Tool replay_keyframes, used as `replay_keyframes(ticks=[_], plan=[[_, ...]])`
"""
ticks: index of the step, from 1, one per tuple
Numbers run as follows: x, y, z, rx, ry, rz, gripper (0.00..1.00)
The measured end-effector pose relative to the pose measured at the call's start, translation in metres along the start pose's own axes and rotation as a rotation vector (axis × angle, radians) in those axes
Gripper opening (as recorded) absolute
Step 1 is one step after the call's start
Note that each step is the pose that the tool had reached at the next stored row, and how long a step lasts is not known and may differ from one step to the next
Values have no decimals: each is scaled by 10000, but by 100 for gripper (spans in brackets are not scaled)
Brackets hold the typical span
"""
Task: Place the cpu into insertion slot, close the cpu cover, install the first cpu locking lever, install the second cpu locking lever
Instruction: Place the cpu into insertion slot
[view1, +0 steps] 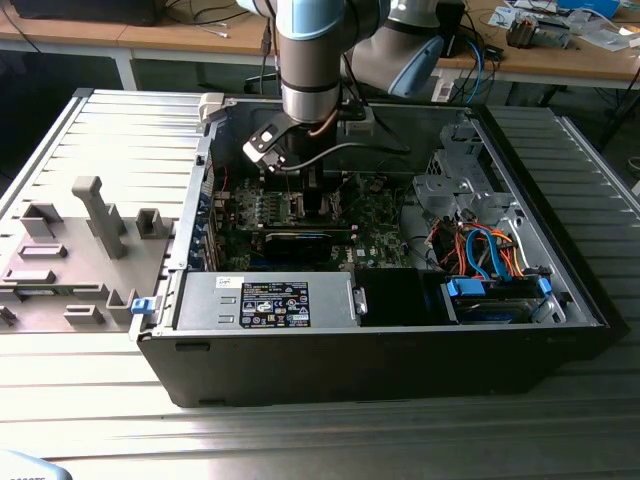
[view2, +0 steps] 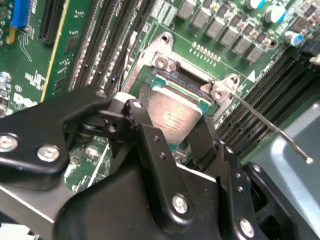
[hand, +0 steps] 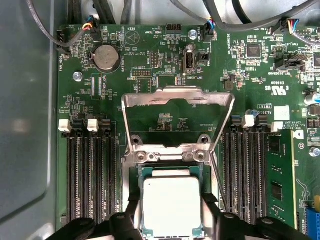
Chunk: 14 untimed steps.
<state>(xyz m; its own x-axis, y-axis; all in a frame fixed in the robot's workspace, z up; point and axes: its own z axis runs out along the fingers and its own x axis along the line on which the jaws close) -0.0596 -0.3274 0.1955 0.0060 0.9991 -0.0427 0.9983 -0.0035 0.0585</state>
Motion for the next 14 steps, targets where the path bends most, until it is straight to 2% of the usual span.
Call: replay_keyframes(ticks=[1, 10, 14], plan=[[1, 0, 1, 0, 3, 1, 62], [26, -3, -3, 6, -6, 3, 62], [1, -2, -2, 5, -24, 2, 62]])
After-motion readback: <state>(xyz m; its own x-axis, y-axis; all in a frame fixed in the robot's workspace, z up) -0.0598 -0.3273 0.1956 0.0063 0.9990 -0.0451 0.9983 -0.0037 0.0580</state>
